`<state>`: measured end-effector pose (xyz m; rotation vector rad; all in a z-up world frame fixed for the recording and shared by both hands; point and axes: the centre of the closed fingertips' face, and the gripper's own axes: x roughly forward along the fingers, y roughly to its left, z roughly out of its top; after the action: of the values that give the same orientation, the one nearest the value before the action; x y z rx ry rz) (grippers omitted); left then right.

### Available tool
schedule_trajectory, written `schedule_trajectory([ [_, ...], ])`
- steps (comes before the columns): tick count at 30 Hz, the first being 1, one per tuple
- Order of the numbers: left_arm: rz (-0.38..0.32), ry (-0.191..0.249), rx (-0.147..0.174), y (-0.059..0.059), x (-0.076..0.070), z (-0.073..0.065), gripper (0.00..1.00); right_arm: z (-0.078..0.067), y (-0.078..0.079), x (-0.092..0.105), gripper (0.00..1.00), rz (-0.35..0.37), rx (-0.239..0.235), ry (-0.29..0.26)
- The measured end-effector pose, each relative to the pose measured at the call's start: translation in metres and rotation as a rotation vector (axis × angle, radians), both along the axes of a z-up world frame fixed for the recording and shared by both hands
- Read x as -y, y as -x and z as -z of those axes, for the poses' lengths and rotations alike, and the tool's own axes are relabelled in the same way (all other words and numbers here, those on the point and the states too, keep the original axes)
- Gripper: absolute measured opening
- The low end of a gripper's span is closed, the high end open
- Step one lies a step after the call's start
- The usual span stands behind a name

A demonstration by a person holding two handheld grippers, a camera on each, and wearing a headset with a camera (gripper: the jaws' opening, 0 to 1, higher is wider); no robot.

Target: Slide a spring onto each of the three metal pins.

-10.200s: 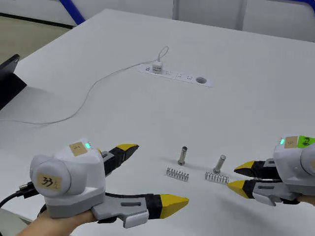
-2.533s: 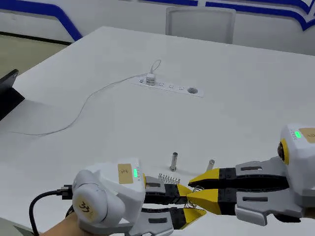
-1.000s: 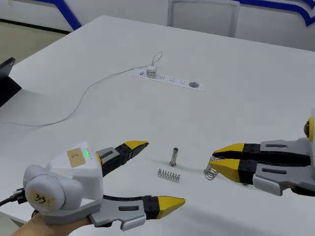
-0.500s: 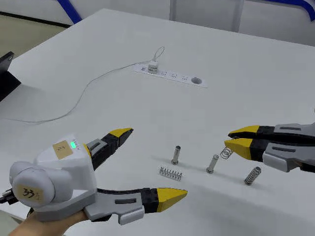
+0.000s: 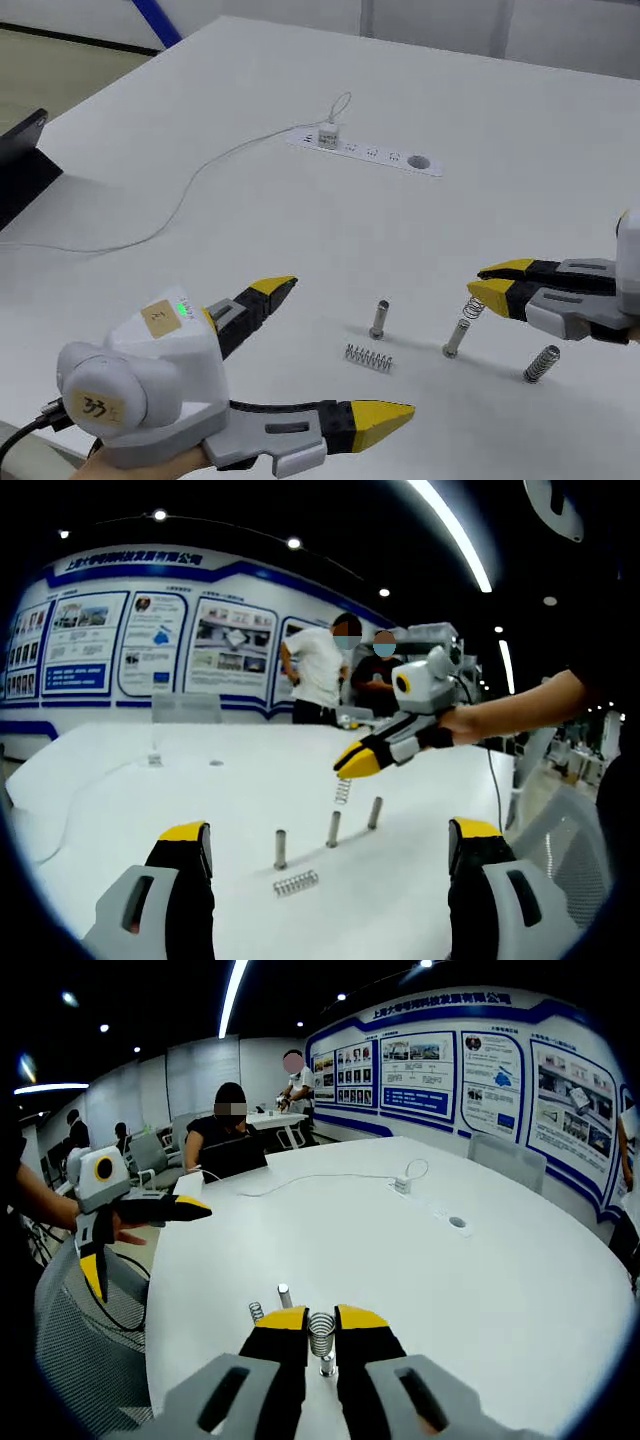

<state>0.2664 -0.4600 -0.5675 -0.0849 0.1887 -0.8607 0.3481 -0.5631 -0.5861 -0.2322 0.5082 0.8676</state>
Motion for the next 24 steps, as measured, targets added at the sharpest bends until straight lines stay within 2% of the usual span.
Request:
schedule_trajectory([
  [3,-0.012,-0.005,-0.007,-0.002,-0.002,0.002,1.00,0.008,-0.002,0.001,0.10,0.013,-0.003,0.034],
  [15,-0.044,-0.010,-0.025,-0.007,-0.008,0.005,1.00,0.022,-0.003,0.001,0.10,0.027,-0.021,0.065],
  [24,-0.054,-0.004,-0.037,-0.008,-0.010,0.006,1.00,0.044,-0.004,0.002,0.10,0.035,-0.032,0.096],
])
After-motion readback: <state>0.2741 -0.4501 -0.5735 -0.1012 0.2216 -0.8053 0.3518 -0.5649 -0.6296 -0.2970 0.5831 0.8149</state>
